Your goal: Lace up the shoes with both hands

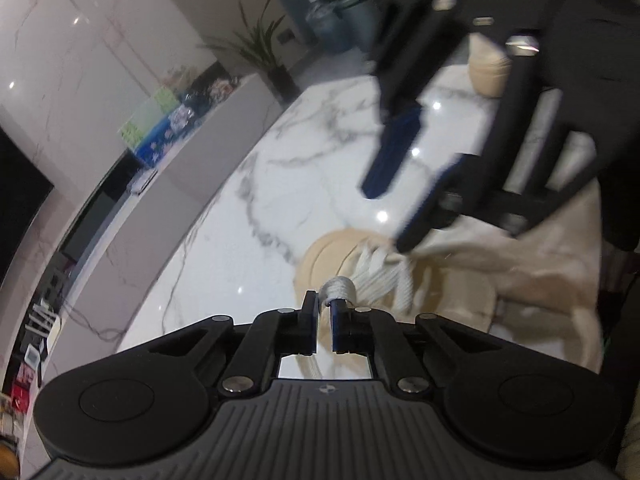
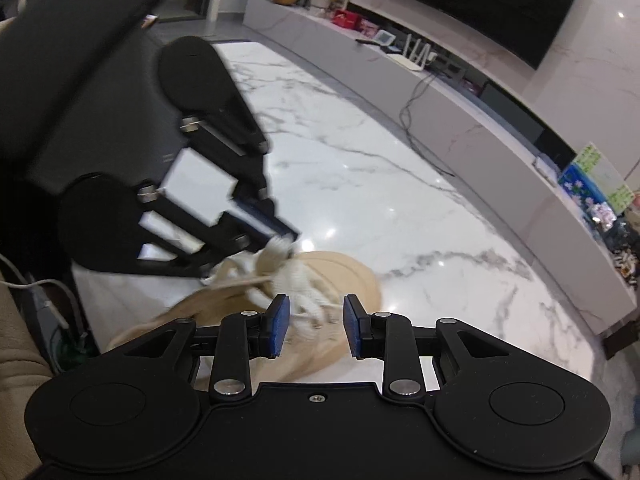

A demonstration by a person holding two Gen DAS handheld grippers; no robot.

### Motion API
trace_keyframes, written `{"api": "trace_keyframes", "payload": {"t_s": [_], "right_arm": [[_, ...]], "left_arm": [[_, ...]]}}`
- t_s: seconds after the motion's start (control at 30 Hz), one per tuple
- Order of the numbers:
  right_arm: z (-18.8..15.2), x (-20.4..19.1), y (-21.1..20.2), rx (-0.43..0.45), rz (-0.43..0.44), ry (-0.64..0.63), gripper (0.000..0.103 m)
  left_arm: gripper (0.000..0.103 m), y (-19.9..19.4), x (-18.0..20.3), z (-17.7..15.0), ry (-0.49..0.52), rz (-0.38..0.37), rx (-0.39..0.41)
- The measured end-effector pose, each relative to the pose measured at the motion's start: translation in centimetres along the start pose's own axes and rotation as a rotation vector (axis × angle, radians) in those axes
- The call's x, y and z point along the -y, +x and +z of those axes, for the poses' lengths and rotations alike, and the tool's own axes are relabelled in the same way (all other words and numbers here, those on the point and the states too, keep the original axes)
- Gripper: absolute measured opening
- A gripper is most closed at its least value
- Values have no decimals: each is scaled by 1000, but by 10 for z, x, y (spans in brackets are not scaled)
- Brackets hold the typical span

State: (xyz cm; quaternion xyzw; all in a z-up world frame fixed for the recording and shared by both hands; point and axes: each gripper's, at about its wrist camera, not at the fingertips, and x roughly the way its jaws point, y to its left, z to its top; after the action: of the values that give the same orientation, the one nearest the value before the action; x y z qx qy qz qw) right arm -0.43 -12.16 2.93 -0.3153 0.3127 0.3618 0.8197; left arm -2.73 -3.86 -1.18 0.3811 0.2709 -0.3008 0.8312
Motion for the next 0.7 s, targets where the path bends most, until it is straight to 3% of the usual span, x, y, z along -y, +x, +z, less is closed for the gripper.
{"api": "trace_keyframes", "payload": {"t_s": [0.17,0.47,0.7], "right_arm": [[-1,-2,-6,-2,-18,-55,27],[6,5,-9,10,-10,-12,27],[19,2,7,-1,126,23,24]], "left_arm": [[5,-3,17,6,37,-32,22],[3,2,33,6,107,-47,30],[3,3,40,-1,119,-78,27]]}}
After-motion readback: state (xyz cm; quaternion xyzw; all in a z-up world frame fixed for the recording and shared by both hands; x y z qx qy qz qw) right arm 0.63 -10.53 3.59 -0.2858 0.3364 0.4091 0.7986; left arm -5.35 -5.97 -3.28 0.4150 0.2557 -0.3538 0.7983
